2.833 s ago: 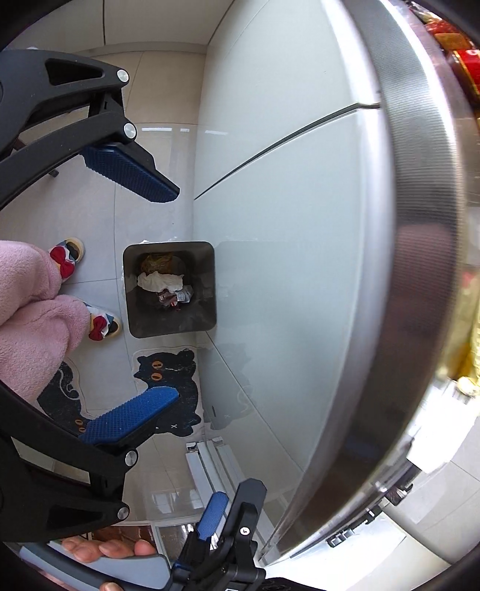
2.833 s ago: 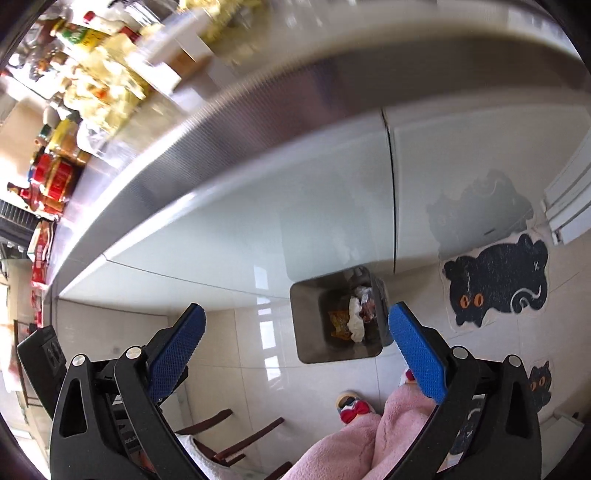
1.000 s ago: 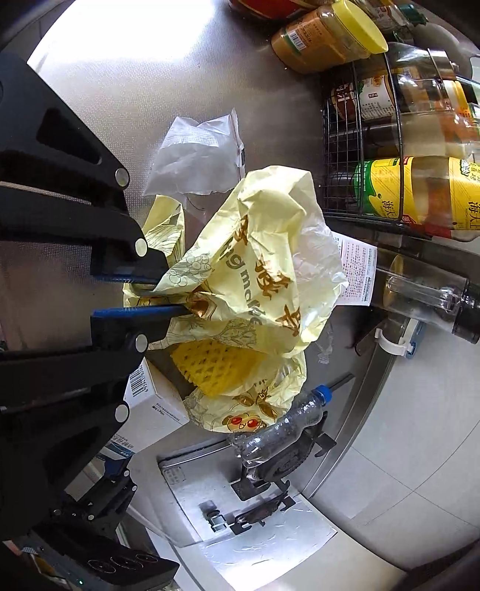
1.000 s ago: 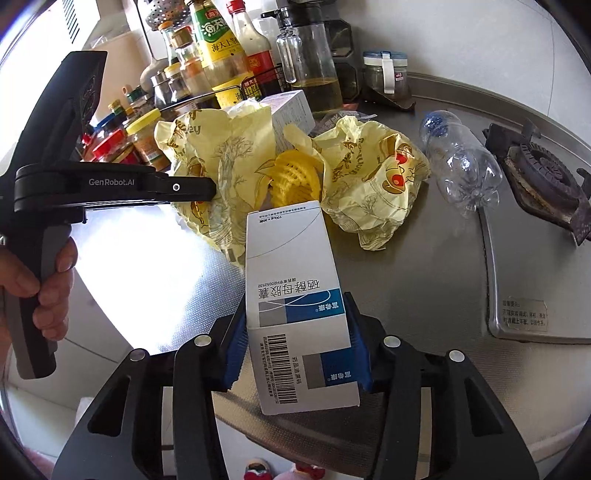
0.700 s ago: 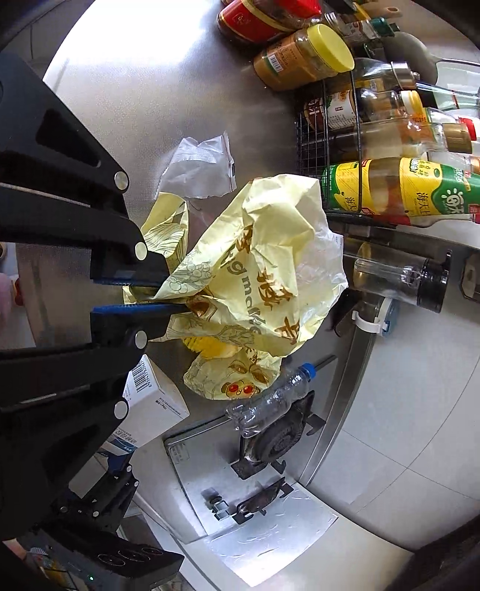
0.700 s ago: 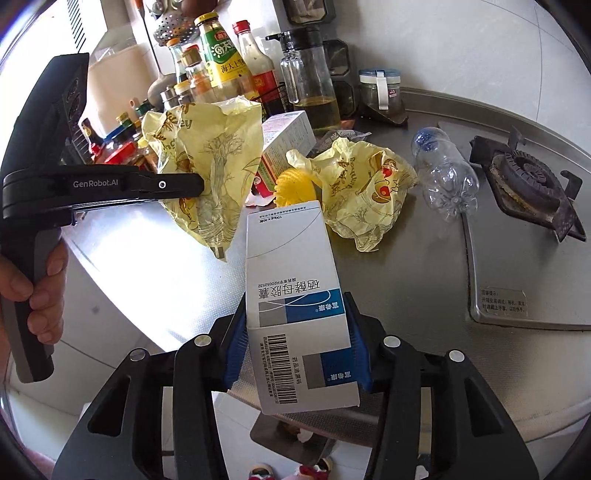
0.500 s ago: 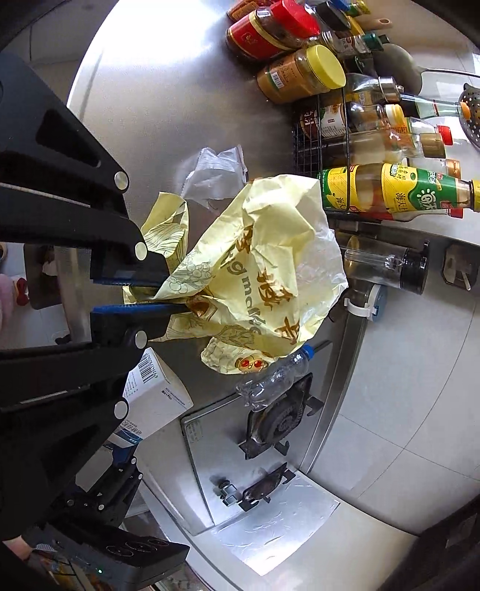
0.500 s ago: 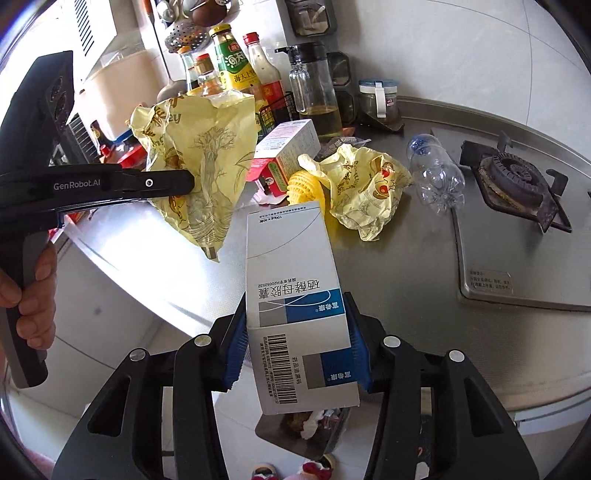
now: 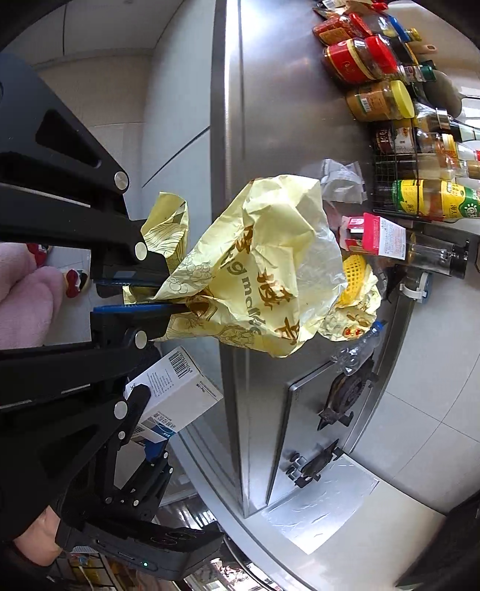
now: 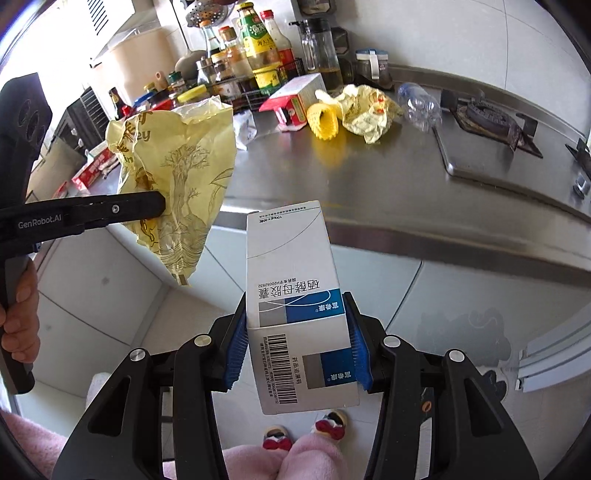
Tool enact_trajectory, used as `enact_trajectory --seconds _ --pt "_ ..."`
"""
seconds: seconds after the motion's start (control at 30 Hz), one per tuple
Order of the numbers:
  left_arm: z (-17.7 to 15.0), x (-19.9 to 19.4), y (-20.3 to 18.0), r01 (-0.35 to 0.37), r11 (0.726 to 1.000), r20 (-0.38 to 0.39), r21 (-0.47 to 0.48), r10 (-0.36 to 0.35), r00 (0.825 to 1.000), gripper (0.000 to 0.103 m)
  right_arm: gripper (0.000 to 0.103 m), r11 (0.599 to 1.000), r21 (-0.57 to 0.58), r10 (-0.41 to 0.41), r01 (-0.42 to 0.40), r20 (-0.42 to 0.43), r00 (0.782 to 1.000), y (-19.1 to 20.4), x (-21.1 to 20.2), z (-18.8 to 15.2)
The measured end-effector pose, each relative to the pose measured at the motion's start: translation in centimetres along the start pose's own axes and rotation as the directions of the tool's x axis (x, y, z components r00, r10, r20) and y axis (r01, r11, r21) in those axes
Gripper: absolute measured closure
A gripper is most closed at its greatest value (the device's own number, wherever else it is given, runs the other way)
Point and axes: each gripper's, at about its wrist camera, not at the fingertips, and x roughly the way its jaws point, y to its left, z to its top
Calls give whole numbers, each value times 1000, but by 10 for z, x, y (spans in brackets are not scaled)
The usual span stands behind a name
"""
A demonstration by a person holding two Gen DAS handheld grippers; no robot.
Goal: Collect trash
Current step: 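Carry yellow bag and medicine box to the bin and release both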
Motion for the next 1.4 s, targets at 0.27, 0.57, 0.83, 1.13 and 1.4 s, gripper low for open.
enact_trajectory --seconds 0.27,0.57,0.83,1.13,1.4 --pt "-59 70 25 1 997 -182 -79 -16 983 97 55 992 121 -22 43 -168 986 -19 69 -58" --pt "-95 186 55 -15 986 -298 -166 -35 954 97 55 974 198 -59 113 -263 963 -48 178 -105" --pt "-127 269 83 -54 980 -370 -192 -21 929 97 55 977 173 -63 125 -323 944 -51 244 -126" --pt "-140 316 108 -79 973 -425 -217 -21 905 95 54 978 160 -66 136 -381 922 -52 299 -140" --pt "-140 318 112 -76 969 -425 -236 -32 904 81 41 980 146 -63 132 -401 914 -45 314 -136"
